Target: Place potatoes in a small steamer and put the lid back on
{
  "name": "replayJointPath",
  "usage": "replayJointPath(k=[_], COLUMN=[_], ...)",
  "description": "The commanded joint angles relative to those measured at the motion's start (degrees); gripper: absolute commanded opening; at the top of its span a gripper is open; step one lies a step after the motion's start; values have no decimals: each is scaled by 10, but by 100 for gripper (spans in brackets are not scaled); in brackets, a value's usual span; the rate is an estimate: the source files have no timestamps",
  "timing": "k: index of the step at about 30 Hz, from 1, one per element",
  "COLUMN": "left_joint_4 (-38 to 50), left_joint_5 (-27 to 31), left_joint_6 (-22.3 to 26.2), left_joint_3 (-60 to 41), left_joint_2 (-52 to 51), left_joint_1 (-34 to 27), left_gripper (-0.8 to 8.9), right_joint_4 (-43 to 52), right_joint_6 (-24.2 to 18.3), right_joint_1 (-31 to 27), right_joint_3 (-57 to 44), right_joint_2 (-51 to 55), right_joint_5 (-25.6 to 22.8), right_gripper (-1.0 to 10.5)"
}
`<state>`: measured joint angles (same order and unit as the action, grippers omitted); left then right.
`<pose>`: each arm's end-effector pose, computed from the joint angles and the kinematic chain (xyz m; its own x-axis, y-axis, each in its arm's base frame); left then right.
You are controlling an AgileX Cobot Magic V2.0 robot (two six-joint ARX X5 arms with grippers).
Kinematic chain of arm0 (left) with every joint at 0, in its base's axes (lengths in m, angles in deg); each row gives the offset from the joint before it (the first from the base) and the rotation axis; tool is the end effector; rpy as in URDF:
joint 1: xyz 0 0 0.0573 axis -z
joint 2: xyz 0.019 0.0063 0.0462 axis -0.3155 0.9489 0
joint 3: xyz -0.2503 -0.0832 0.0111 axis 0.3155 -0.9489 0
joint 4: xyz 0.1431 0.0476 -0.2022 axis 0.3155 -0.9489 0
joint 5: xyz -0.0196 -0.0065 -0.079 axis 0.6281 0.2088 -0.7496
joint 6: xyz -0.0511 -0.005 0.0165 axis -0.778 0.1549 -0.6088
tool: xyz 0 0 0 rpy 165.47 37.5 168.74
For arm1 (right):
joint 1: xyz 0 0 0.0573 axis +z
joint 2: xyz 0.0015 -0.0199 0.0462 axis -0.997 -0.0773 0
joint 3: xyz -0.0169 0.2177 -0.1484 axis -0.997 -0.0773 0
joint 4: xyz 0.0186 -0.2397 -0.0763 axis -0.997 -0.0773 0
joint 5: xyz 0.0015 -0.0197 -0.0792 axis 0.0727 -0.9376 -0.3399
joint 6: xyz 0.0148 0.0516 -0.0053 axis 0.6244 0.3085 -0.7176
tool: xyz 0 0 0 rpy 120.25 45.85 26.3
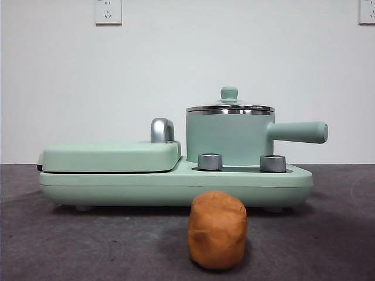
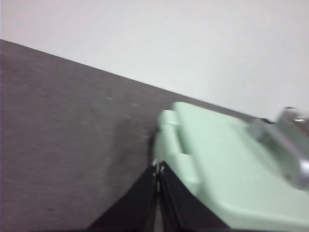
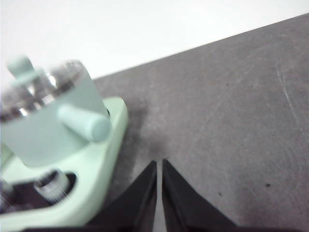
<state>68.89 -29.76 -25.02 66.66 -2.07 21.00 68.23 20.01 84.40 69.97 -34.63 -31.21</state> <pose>0.0954 -0.0076 0.1707 0.9868 -0.1609 -0.0163 0.1451 0.9251 -0.3509 0.0921 0.0026 0.1717 0.9845 0.1375 -0.1084 -0.0879 0.9236 0.3731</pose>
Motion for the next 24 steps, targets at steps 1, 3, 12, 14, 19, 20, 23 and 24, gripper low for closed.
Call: replayJointPath(k=[1,3,12,14,19,20,23,24], left_joint_4=[-26,-57,-83,-104,-160,-170,-193,-198], left_joint_5=[-30,-37,-104,-136,-223,-238,-273,-280], left_joint_6=[-47,-47,-25,-7,39,46,61,64], left_joint_3=[35,64,243,293,411,432,481,492], left_joint_2=[14,34,234,285,389,406,444,453], left_joint_1=[12,23,78,88,117,124,144,150], left_gripper=[9,9,9,9,9,9,9,10], right_joint_4=[-19,-43,-152,-172,-225,-239,-279,-288], right_joint_6=[45,45,9,-7,-59,-75,-125,-137], right_joint_1=[0,0,0,0,9,14,31,36], right_joint_3=[54,90,288,328,423,441,484,491], right_joint_2=[-7,-20,-153,-186,-256,-269,-300,-306], right_joint_5=[5,26,118,148,203,212,241,247], right_gripper=[15,15,15,15,15,15,15,15])
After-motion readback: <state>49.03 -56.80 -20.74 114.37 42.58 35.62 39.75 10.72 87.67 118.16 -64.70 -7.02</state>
